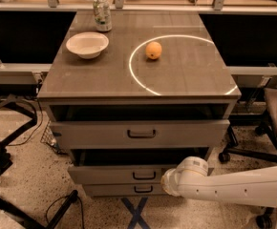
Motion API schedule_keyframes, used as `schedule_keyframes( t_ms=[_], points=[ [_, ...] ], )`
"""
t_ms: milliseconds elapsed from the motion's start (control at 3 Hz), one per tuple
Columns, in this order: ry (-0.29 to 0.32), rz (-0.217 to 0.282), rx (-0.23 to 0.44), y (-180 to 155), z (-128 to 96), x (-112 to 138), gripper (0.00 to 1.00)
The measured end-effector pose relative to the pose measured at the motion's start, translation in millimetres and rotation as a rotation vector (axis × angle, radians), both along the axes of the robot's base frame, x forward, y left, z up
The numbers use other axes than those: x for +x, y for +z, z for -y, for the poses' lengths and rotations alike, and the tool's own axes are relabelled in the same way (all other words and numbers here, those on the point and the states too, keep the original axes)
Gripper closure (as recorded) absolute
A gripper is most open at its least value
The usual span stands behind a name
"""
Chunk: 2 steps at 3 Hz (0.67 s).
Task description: Close middle drawer
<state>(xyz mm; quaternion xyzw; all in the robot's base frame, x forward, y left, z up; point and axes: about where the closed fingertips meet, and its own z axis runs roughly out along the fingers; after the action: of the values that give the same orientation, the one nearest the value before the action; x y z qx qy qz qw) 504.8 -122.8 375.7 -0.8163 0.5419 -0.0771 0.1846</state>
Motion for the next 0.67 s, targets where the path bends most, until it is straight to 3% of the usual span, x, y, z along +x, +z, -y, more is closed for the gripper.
schedule_keyframes(
  t_ms=[667],
  points=[
    [0.011, 0.018, 0.011, -11, 10, 45, 1.00]
  ],
)
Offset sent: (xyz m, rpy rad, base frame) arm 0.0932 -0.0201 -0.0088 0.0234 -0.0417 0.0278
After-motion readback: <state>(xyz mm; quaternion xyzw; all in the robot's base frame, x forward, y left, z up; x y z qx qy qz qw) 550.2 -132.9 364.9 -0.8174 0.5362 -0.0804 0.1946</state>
